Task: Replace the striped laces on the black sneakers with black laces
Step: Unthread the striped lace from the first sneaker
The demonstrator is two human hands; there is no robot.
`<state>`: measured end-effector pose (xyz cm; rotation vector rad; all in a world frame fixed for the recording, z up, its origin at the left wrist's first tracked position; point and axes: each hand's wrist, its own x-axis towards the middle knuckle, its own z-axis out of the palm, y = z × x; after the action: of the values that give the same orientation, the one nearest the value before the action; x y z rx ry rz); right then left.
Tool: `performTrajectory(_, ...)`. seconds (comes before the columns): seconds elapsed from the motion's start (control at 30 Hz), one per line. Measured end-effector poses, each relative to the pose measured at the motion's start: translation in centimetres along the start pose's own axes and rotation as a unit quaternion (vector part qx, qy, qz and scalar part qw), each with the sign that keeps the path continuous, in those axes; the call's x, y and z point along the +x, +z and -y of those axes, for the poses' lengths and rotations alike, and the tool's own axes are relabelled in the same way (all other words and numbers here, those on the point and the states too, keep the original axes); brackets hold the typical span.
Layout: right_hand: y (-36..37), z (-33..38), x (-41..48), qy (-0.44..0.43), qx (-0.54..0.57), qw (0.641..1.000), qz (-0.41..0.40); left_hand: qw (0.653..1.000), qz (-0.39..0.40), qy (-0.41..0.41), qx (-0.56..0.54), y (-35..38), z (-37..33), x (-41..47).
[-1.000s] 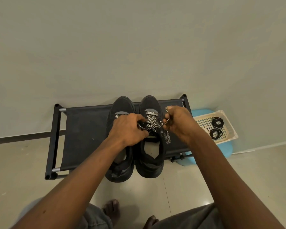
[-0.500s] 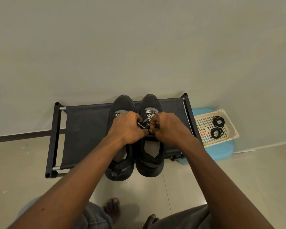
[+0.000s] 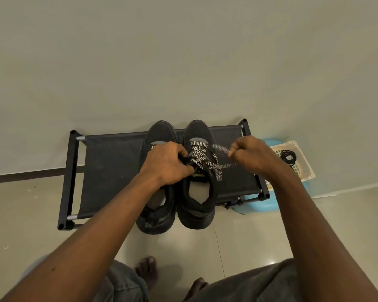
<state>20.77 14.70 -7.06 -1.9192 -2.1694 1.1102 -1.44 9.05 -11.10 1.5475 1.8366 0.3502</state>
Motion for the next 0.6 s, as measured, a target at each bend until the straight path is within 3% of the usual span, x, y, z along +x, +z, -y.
performTrajectory(0.1,0.6,-1.0,0.6,0.024,-0.046,0.993,-0.102,0.998,-0.016,0.017,0.054,0.5,-0.3,-0.3)
performTrajectory(0.17,1.1,-0.6,0.8,0.016,-0.035,0.993,-0.109,0.991,-0.052,0.043,0.113,1.1,-0.5,-0.4)
performTrajectory(0.27,1.5,0.9,0.7,0.009,-0.001,0.999,-0.033,0.979,-0.108,0.101,0.138,1.8,-0.8,-0.4)
performTrajectory(0.4,2.4,1.8,0.1,0.008,-0.043,0.993,0.11,0.966,-0.104,0.183,0.15,2.0,-1.0,-0.2)
performTrajectory(0.5,2.9,2.0,0.1,0.004,-0.089,0.99,0.106,0.961,-0.114,0.21,0.142,2.3,-0.8,-0.1)
performTrajectory(0.6,3.0,1.9,0.3,0.012,-0.098,0.991,0.094,0.971,-0.124,0.194,0.068,2.5,-0.5,-0.1)
